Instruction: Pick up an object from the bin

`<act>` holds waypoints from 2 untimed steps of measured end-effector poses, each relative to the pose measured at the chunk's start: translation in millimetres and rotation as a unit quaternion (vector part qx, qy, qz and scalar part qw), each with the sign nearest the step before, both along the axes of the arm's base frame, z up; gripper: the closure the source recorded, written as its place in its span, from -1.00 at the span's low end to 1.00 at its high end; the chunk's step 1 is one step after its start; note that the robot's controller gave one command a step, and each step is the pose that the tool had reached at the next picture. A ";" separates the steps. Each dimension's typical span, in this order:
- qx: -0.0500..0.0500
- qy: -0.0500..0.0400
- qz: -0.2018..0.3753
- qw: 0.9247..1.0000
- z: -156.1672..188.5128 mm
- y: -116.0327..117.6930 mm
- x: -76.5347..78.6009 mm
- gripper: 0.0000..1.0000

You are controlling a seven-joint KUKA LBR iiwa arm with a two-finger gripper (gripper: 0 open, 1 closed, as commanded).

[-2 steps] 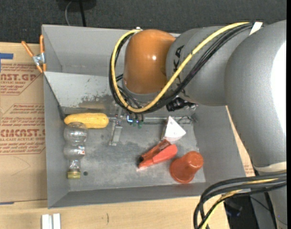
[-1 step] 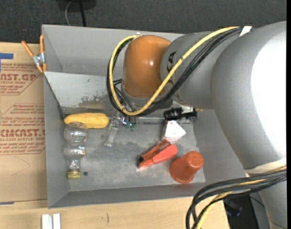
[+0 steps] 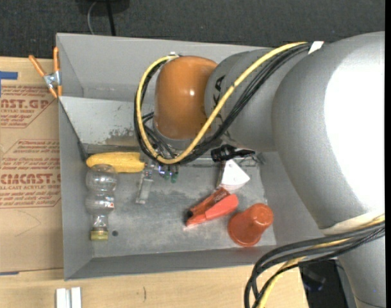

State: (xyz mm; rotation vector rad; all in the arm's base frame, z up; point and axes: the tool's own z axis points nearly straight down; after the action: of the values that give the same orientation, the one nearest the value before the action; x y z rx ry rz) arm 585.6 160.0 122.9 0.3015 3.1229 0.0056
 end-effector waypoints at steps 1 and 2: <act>0.001 0.003 0.006 1.000 21.7 -30.4 0.1 -1.00; -0.003 -0.003 0.079 0.997 32.7 -48.7 6.5 -1.00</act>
Offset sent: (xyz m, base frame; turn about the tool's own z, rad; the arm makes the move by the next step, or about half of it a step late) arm 0.0064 0.0124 0.0190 -0.2479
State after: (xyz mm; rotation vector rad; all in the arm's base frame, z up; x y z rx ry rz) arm 592.1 111.4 155.6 0.0549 3.1303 -0.0011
